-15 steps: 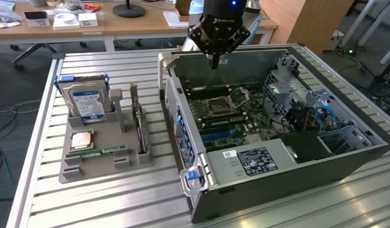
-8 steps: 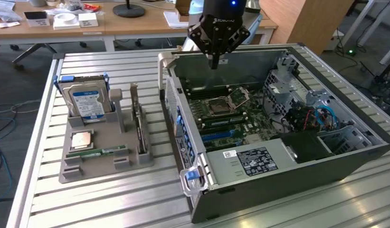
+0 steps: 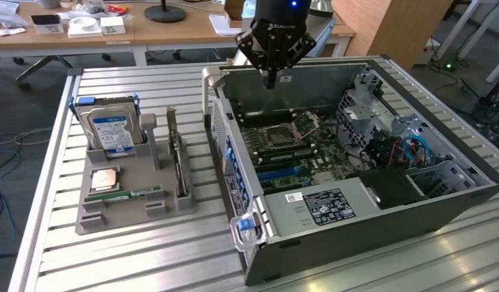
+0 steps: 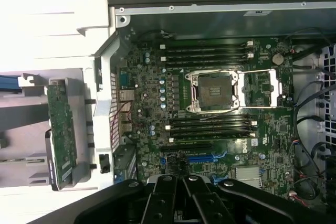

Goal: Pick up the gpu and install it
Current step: 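Reach for the gpu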

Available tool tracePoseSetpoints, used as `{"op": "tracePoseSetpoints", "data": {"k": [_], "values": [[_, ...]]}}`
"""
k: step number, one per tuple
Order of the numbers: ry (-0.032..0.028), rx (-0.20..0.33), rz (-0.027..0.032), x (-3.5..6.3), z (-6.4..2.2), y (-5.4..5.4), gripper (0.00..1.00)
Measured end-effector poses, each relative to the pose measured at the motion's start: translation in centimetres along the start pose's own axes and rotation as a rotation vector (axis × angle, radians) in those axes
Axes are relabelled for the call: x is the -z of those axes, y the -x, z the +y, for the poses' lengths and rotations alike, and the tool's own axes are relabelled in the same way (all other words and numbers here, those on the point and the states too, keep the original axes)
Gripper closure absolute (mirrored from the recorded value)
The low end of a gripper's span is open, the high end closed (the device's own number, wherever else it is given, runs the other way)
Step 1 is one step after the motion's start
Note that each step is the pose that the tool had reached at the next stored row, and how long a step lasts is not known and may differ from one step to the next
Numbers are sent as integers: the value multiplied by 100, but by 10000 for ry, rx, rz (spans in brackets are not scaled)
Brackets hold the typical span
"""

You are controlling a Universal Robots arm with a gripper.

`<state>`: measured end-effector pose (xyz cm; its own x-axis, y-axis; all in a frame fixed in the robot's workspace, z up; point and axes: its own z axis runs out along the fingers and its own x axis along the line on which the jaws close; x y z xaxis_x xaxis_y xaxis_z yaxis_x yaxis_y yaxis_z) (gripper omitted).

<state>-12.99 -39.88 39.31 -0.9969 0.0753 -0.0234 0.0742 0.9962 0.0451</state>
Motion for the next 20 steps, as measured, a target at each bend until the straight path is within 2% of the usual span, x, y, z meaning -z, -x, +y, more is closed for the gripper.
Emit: {"op": "tracePoseSetpoints", "data": {"k": [20], "values": [[-1, -2, 1, 3, -19, -255, 89]]}}
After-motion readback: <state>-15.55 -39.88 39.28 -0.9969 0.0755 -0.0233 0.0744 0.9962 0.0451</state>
